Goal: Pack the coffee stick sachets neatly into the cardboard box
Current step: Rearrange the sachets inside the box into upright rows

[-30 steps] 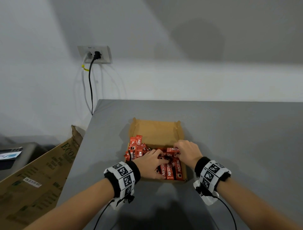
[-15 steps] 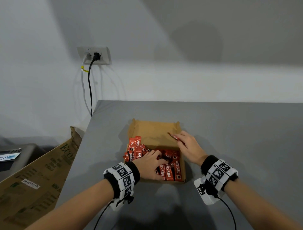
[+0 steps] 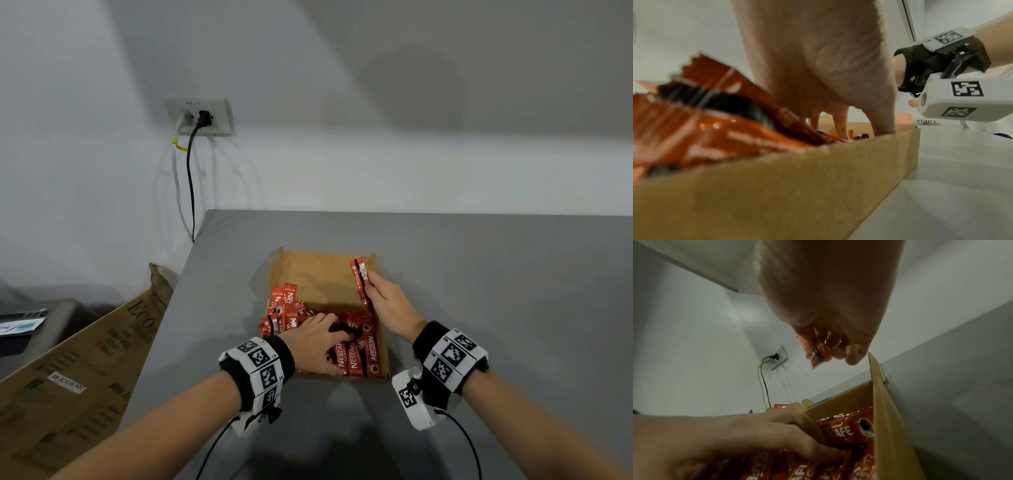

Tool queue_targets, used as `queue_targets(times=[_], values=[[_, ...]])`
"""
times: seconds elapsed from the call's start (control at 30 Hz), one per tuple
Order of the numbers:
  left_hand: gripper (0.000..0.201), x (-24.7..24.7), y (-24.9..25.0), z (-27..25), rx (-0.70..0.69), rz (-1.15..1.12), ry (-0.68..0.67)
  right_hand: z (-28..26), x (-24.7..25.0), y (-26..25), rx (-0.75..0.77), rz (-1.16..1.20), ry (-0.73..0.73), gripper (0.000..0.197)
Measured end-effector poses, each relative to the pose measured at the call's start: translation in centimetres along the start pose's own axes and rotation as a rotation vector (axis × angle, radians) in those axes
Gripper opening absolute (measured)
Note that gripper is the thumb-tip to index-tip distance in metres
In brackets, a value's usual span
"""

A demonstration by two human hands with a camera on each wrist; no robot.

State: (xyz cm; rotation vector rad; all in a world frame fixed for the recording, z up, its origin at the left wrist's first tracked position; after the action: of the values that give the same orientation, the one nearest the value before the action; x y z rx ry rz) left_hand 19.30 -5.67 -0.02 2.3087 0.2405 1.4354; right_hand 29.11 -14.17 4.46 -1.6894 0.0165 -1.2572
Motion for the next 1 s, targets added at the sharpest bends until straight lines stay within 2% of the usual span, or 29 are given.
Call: queue_targets(times=[0.17, 0.27, 0.33, 0.4, 0.47, 0.57, 0.63, 0.77, 1.0], values=[[0.068, 0.0, -0.1, 0.1, -0.011, 0.004, 0.014, -0.4, 0.4, -0.4, 0.05, -0.039, 0.031, 0.007], [0.069, 0.0, -0.2, 0.1, -0.013, 0.008, 0.012, -0.9, 1.0, -0.5, 0.078, -0.056, 0.149, 0.026], [0.069, -0.1, -0.2, 0.1, -0.007, 0.013, 0.005, -1.1, 1.1, -0.1, 0.054, -0.028, 0.197, 0.024], [0.068, -0.1, -0.2, 0.2, -0.004, 0.015, 0.001, -1.1, 1.0, 0.1, 0.012, -0.018, 0.183, 0.017], [0.069, -0.1, -0.2, 0.2, -0.002, 0.02, -0.003, -1.2, 0.8, 0.1, 0.007, -0.043, 0.141, 0.019], [0.069, -0.2, -0.2, 0.3, -0.003, 0.028, 0.001, -1.2, -0.1, 0.4, -0.017, 0.009, -0.01, 0.008], [0.068, -0.1, -0.2, 0.3, -0.006, 0.022, 0.006, -1.1, -0.5, 1.1, -0.036, 0.011, -0.062, 0.025], [0.067, -0.2, -0.2, 0.2, -0.01, 0.007, 0.014, -1.2, -0.3, 1.3, -0.023, -0.086, -0.052, 0.032], [0.066, -0.1, -0.2, 0.2, -0.017, 0.0, 0.02, -1.2, 0.3, 1.5, -0.003, -0.06, 0.043, 0.034]])
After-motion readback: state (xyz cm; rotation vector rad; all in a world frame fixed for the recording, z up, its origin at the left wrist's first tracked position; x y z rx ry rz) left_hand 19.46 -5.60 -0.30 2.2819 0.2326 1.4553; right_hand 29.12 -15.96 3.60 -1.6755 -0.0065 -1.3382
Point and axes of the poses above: each hand's wrist, its own z-axis towards the middle knuckle, its own x-axis out of the back of the hand, y = z × x, the point moved 6 cm from there along z, towards the middle knuckle, and after that the axes turned 13 degrees about -z, right-handed, at the moved point
